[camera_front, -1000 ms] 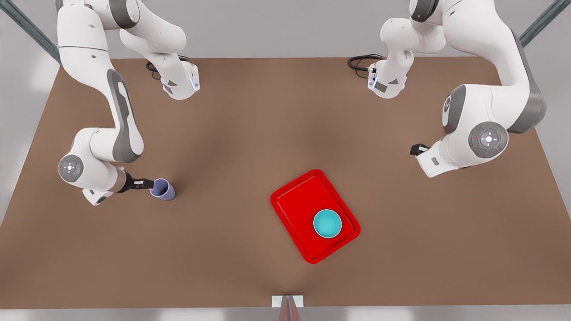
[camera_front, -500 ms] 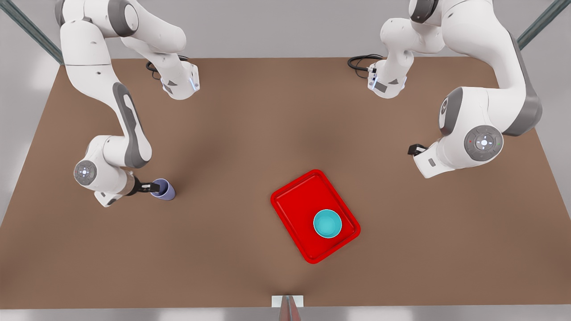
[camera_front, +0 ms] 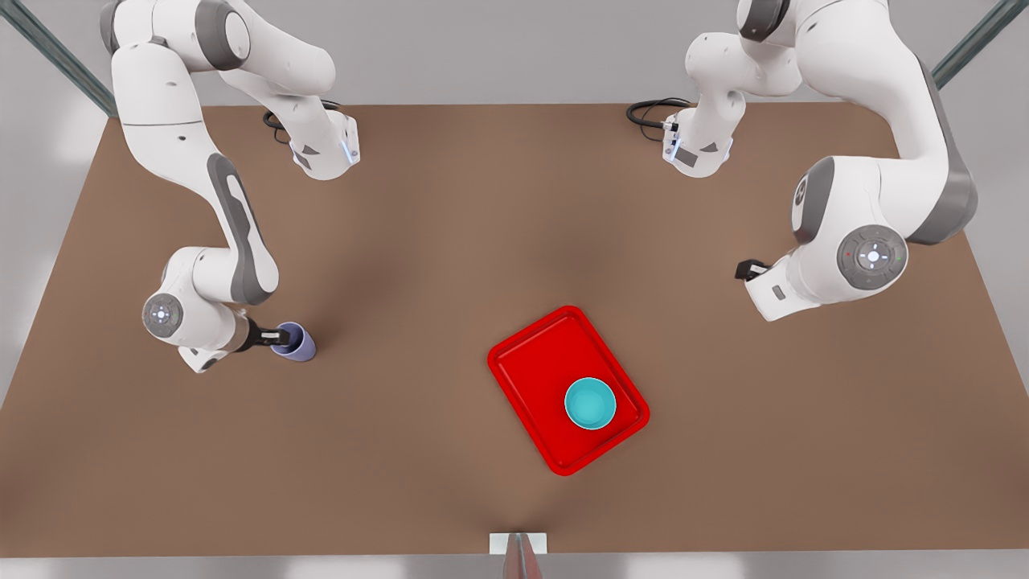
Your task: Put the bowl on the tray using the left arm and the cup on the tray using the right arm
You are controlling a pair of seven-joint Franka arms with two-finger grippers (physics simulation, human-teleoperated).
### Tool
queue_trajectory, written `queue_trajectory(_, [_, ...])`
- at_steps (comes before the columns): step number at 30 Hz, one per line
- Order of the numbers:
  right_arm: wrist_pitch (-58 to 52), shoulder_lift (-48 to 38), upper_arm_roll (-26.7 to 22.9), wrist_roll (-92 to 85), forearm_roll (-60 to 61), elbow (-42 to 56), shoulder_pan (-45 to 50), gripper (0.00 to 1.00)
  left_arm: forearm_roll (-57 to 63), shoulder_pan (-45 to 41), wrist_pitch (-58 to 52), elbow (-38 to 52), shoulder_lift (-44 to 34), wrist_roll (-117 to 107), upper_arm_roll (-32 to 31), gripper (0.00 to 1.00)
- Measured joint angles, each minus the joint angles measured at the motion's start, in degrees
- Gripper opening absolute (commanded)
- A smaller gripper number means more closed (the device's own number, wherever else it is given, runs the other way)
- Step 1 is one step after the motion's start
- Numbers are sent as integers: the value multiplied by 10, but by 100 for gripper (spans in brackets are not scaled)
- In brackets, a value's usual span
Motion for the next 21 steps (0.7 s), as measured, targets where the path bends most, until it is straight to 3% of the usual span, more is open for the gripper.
queue_trajectory(4, [-1, 6, 0, 0, 0, -1, -1, 22, 0, 0, 2, 0, 0, 0, 0, 100])
queue_trajectory(21, [6, 22, 1, -4, 9, 0, 0, 21, 0, 0, 4, 8, 3, 0, 1, 100])
